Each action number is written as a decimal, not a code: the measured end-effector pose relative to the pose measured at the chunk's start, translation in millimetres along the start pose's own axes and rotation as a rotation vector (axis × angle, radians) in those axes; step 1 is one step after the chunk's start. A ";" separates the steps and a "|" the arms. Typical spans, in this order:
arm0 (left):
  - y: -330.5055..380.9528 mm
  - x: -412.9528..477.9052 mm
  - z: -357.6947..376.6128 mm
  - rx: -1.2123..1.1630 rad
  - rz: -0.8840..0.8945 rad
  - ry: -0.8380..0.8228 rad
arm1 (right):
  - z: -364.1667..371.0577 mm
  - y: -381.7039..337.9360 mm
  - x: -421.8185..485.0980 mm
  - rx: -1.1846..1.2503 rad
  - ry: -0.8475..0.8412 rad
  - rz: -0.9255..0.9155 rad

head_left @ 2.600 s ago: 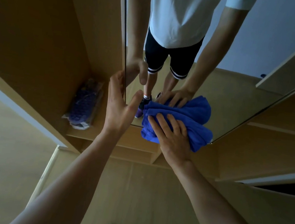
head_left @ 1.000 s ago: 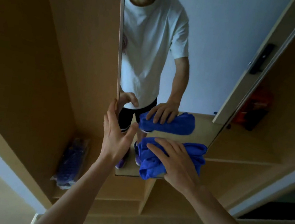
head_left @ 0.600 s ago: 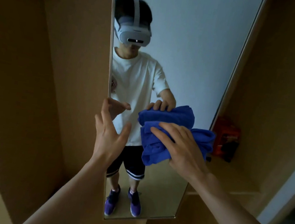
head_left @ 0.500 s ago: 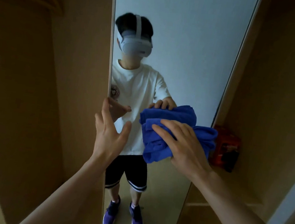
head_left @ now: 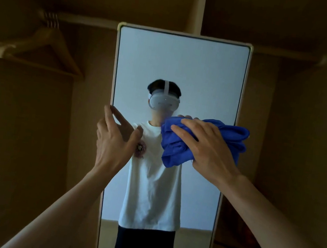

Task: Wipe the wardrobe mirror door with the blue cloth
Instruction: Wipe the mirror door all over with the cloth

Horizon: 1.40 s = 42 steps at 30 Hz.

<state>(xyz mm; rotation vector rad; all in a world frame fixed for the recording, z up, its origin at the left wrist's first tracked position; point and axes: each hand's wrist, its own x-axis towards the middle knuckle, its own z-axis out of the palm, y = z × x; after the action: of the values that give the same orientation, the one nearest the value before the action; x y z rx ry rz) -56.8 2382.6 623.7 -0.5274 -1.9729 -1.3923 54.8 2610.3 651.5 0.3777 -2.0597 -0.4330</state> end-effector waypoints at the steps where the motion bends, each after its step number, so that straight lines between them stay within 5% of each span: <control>1: 4.0 3.7 0.6 0.006 0.009 0.012 | -2.3 5.7 6.6 -0.008 0.021 -0.004; 16: 82.1 75.6 -10.2 0.149 0.100 0.172 | -49.7 92.8 102.3 -0.242 0.252 -0.050; 42: 91.3 96.5 10.2 0.241 0.059 0.296 | -65.1 135.7 158.8 -0.203 0.278 0.022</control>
<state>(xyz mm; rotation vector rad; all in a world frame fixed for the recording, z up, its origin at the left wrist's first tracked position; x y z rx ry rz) -67.8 2419.9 751.1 -0.2497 -1.8336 -1.1060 21.2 2652.4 863.6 0.2759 -1.7314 -0.5395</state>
